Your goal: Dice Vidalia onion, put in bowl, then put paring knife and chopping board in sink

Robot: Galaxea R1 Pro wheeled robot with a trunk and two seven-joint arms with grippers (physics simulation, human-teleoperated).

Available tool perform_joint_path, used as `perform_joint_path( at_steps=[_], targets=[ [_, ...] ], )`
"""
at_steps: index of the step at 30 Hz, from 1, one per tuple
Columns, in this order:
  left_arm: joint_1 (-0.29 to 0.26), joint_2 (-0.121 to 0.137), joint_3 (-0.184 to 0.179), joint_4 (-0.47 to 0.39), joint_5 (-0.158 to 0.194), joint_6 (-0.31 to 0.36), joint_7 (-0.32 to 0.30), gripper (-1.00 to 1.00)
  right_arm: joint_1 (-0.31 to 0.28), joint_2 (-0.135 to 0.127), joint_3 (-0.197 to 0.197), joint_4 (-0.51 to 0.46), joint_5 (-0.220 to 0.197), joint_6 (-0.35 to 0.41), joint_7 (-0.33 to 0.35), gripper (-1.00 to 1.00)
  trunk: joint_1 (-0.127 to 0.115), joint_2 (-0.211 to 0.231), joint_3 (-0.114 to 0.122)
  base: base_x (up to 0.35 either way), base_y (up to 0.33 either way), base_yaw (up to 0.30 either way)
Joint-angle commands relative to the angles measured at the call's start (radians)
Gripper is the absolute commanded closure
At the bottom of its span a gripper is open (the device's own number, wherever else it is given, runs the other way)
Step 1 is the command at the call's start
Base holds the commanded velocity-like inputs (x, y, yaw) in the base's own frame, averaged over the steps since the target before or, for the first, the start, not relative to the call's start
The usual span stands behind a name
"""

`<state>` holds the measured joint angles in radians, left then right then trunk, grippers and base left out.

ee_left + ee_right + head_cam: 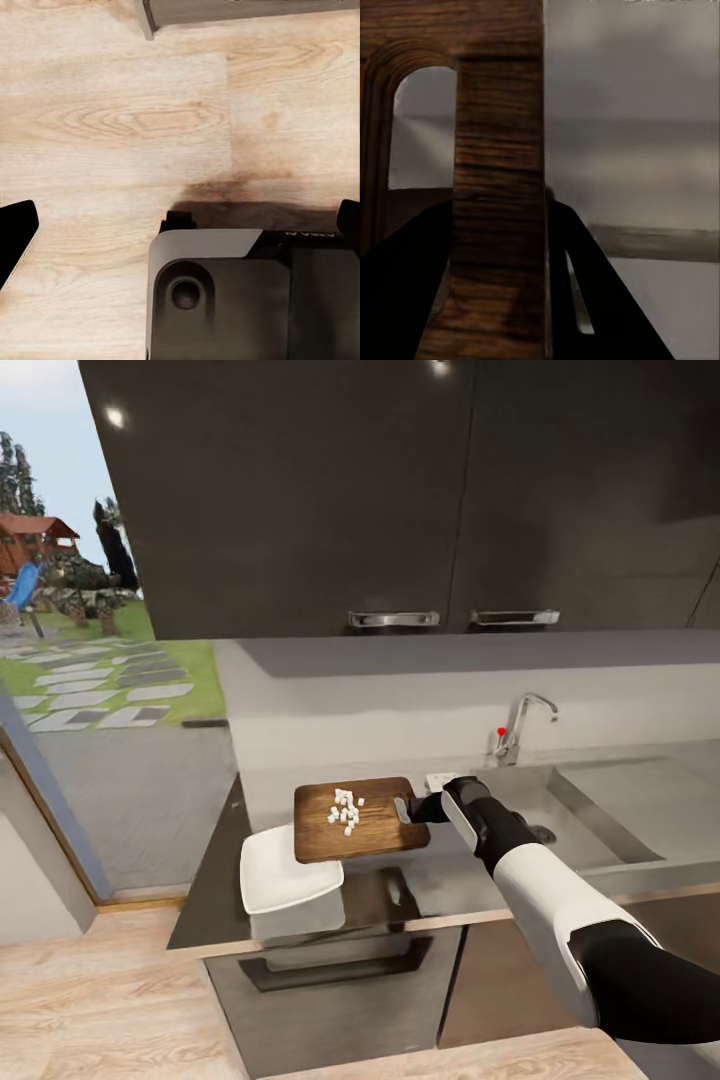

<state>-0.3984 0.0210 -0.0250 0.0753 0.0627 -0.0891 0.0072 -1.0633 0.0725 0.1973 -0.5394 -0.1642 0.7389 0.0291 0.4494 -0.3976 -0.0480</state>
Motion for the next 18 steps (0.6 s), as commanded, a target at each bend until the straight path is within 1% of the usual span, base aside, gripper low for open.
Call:
perform_joint_path(
  at_steps=[1, 8, 14, 18],
  targets=[
    [-0.002, 0.000, -0.003, 0.004, 0.006, -0.008, 0.000, -1.00, -0.001, 0.000, 0.003, -0.001, -0.011, 0.004, -0.001, 1.00, 0.001, -0.002, -0.001, -0.027, 0.267, 0.000],
    [-0.002, 0.001, -0.003, 0.004, 0.006, -0.009, 0.000, -1.00, -0.001, 0.013, 0.002, -0.001, -0.009, 0.004, -0.002, 1.00, 0.001, -0.002, 0.010, -0.007, 0.274, 0.000],
    [-0.002, 0.001, -0.004, 0.004, 0.006, -0.010, 0.000, -1.00, -0.001, 0.014, 0.002, -0.001, -0.009, 0.005, -0.002, 1.00, 0.001, -0.002, 0.016, 0.000, 0.270, 0.000],
    [-0.002, 0.001, -0.004, 0.004, 0.006, -0.011, 0.000, -1.00, -0.001, 0.012, 0.002, -0.001, -0.007, 0.005, -0.002, 1.00, 0.001, -0.002, 0.016, 0.000, 0.100, 0.000]
  ],
)
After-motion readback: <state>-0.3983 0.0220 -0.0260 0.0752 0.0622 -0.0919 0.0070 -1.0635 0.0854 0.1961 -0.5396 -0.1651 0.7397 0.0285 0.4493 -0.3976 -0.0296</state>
